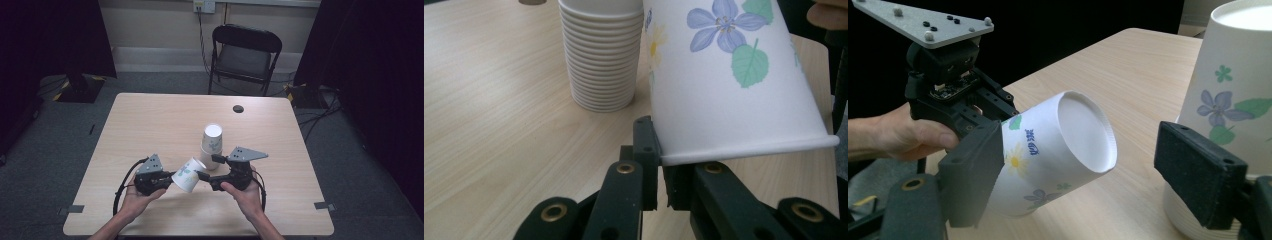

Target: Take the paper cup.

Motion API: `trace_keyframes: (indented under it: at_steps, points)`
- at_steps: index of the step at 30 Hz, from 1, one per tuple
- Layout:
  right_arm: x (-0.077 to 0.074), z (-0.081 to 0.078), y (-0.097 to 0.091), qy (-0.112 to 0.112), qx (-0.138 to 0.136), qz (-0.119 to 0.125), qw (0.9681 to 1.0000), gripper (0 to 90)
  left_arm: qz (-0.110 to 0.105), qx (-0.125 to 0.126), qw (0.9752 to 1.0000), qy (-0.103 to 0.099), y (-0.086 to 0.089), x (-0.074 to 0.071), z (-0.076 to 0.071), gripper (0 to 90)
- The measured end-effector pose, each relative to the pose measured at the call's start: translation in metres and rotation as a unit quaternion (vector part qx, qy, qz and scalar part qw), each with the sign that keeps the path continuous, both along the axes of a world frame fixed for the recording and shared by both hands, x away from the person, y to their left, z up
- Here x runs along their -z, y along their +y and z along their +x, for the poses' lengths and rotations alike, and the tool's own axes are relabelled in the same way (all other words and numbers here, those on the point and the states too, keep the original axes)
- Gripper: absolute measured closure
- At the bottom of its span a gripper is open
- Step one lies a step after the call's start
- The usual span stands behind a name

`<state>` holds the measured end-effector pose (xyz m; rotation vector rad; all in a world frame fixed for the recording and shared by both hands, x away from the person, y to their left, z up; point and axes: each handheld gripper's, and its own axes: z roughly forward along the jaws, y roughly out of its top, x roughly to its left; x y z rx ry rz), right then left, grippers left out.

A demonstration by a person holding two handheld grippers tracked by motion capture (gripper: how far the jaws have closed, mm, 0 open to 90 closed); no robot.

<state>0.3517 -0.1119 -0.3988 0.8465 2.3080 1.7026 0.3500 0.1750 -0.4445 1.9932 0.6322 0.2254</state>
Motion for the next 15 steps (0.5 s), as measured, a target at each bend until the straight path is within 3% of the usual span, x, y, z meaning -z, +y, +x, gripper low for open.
trace_keyframes:
  at_steps: [6, 11, 15]
  points:
    - [-0.005, 0.000, -0.001, -0.003, -0.006, 0.013, 0.9999, 25.8, 0.025, 0.005, 0.9993, 0.026, -0.003, 0.007, 0.004, 85.7]
    - [-0.005, -0.003, 0.007, -0.023, -0.026, -0.010, 0.9994, 33.7, 0.033, 0.014, 0.9986, 0.039, -0.006, 0.010, 0.005, 85.7]
    - [-0.001, -0.001, 0.013, -0.017, -0.037, -0.024, 0.9989, 42.2, 0.043, 0.027, 0.9970, 0.057, -0.009, 0.013, 0.005, 85.7]
